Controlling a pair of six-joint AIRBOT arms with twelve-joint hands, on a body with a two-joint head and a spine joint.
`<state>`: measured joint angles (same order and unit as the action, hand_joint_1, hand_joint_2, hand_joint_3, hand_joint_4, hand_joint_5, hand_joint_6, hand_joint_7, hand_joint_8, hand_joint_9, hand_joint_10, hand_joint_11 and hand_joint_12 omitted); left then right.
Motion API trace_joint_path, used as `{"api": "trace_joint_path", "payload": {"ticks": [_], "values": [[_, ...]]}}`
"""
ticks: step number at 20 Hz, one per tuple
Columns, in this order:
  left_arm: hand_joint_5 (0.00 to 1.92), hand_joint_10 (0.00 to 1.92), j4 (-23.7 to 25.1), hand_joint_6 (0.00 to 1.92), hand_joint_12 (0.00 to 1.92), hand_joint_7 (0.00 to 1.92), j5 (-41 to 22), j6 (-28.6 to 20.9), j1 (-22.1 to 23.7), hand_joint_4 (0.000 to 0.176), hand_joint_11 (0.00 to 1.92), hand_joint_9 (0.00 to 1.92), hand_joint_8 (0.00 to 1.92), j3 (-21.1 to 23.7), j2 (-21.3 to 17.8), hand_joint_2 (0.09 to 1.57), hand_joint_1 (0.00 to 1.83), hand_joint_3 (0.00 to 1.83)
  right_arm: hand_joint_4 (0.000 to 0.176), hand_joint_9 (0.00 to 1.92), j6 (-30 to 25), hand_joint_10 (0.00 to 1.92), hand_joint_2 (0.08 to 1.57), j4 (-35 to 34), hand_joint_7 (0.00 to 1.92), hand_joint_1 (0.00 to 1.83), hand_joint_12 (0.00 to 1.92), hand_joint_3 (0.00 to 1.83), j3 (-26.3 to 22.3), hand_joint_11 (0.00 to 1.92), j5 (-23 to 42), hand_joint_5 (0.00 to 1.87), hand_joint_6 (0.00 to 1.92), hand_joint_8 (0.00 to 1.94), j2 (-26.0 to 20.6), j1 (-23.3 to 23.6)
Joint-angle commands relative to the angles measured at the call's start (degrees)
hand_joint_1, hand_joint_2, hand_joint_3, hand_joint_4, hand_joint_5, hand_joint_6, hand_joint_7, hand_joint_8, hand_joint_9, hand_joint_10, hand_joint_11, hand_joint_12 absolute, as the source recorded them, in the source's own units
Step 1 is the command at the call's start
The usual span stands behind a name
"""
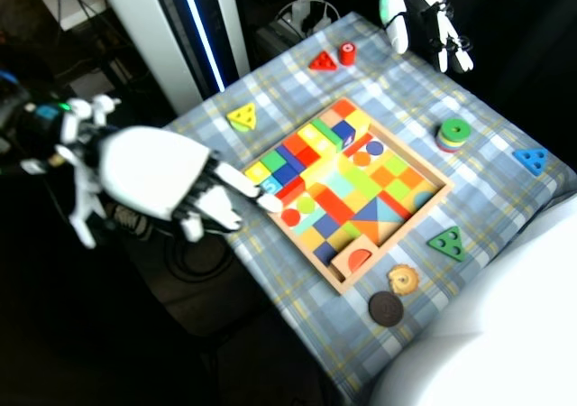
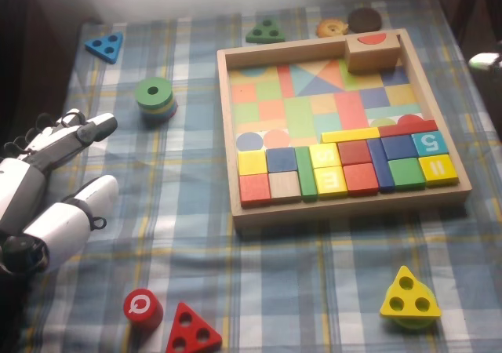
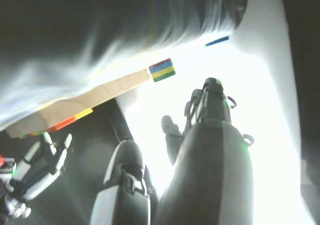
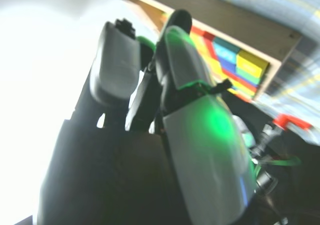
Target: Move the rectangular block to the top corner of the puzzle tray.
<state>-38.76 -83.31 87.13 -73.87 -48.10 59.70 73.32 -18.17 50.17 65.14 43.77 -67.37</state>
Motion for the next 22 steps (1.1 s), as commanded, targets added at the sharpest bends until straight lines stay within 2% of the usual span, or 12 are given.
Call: {"api": "trace_joint_path", "payload": {"ticks": [1, 2, 7, 9, 10, 12, 13, 14, 15, 18, 20, 22], "values": [[0.47, 0.0, 1.44, 0.0, 0.0, 0.15, -7.29, -0.24, 0.02, 0.06, 0.0, 0.08, 0.0, -0.04, -0.41, 1.37, 0.73, 0.0, 0.0, 1.51, 1.12, 1.92, 1.3, -2.74, 1.25, 1.47, 1.92, 0.01, -0.59, 1.53, 14.09, 0.45, 0.0, 1.94, 0.2, -1.93], [0.48, 0.0, 1.03, 0.0, 0.0, 0.15, -7.7, -0.24, -0.09, 0.039, 0.0, 0.08, 0.0, 0.0, -0.38, 1.37, 0.76, 0.0, 0.0, 1.51, 1.12, 1.92, 1.28, -5.49, 1.27, 1.46, 1.92, 0.0, -1.28, 1.52, 18.37, 0.45, 0.01, 1.94, 0.72, -4.53], [0.48, 0.0, 0.32, 0.0, 0.0, 0.15, -8.54, -0.24, -0.75, 0.031, 0.0, 0.1, 0.0, 0.36, -0.34, 1.37, 0.79, 0.0, 0.0, 1.5, 1.06, 1.92, 1.27, -12.43, 1.24, 1.34, 1.92, 0.0, -3.28, 1.52, 28.56, 0.45, 0.0, 1.94, 4.04, -9.37], [0.48, 0.0, -0.3, 0.0, 0.0, 0.14, -9.47, -0.23, -0.94, 0.025, 0.0, 0.08, 0.0, 0.41, -0.06, 1.37, 0.75, 0.0, 0.0, 1.18, 1.07, 1.92, 1.21, -14.35, 0.97, 0.76, 1.92, 0.0, -3.72, 1.18, 31.01, 0.45, 0.0, 1.94, 5.35, -10.07], [0.48, 0.0, -1.1, 0.0, 0.0, 0.15, -10.35, -0.23, -1.19, 0.027, 0.0, 0.08, 0.0, 0.45, 0.01, 1.38, 0.77, 0.0, 0.0, 0.76, 1.06, 1.62, 1.23, -15.77, 0.71, 0.45, 1.83, 0.0, -4.0, 0.66, 32.82, 0.41, 0.0, 1.36, 6.02, -10.43], [0.48, 0.01, -1.81, 0.0, 0.0, 0.16, -11.33, -0.23, -1.62, 0.04, 0.0, 0.1, 0.0, 0.76, -0.01, 1.39, 0.72, 0.01, 0.049, 0.38, 1.06, 0.42, 1.21, -17.45, 0.37, 0.04, 1.21, 0.0, -4.65, 0.08, 35.8, 0.13, 0.0, 0.22, 6.73, -11.05], [0.47, 0.01, -1.83, 0.0, 0.0, 0.16, -11.41, -0.16, -1.87, 0.056, 0.0, 0.1, 0.0, 0.89, -0.02, 1.39, 0.68, 0.01, 0.036, 0.12, 1.06, 0.11, 1.16, -18.52, 0.16, 0.01, 0.38, 0.0, -5.1, 0.01, 35.8, 0.03, 0.0, 0.05, 7.1, -10.86], [0.47, 0.01, -1.84, 0.0, 0.0, 0.16, -11.41, -0.11, -1.98, 0.056, 0.0, 0.1, 0.0, 0.9, 0.03, 1.39, 0.68, 0.01, 0.036, 0.12, 1.06, 0.11, 1.16, -18.51, 0.16, 0.01, 0.38, 0.0, -5.13, 0.01, 35.8, 0.03, 0.0, 0.05, 7.41, -10.74], [0.48, 0.01, -1.99, 0.0, 0.0, 0.16, -11.39, -0.02, -2.05, 0.054, 0.0, 0.1, 0.0, 0.83, 0.4, 1.39, 0.7, 0.0, 0.0, 0.0, 1.06, 0.0, 1.16, -18.52, 0.04, 0.0, 0.01, 0.0, -5.09, 0.0, 35.8, 0.03, 0.01, 0.0, 8.15, -10.23], [0.48, 0.01, -1.93, 0.0, 0.0, 0.17, -11.22, -0.03, -1.96, 0.033, 0.0, 0.11, 0.0, 0.56, 0.99, 1.38, 0.73, 0.0, 0.0, 0.03, 1.07, 0.01, 1.18, -19.46, 0.09, 0.0, 0.0, 0.0, -5.08, 0.0, 35.8, 0.11, 0.02, 0.0, 9.77, -9.91], [0.47, 0.0, -1.57, 0.0, 0.0, 0.15, -10.78, -0.03, -1.94, 0.053, 0.0, 0.1, 0.0, 0.47, 1.06, 1.38, 0.68, 0.0, 0.0, 0.03, 1.07, 0.01, 1.18, -19.91, 0.11, 0.0, 0.0, 0.0, -4.93, 0.0, 35.8, 0.15, 0.03, 0.01, 10.66, -9.91], [0.48, 0.0, -1.3, 0.0, 0.0, 0.15, -10.39, -0.03, -1.94, 0.042, 0.0, 0.08, 0.0, 0.41, 1.11, 1.37, 0.72, 0.0, 0.0, 0.03, 1.06, 0.01, 1.18, -19.91, 0.11, 0.0, 0.0, 0.0, -4.54, 0.0, 35.8, 0.17, 0.03, 0.01, 11.56, -9.9]]}}
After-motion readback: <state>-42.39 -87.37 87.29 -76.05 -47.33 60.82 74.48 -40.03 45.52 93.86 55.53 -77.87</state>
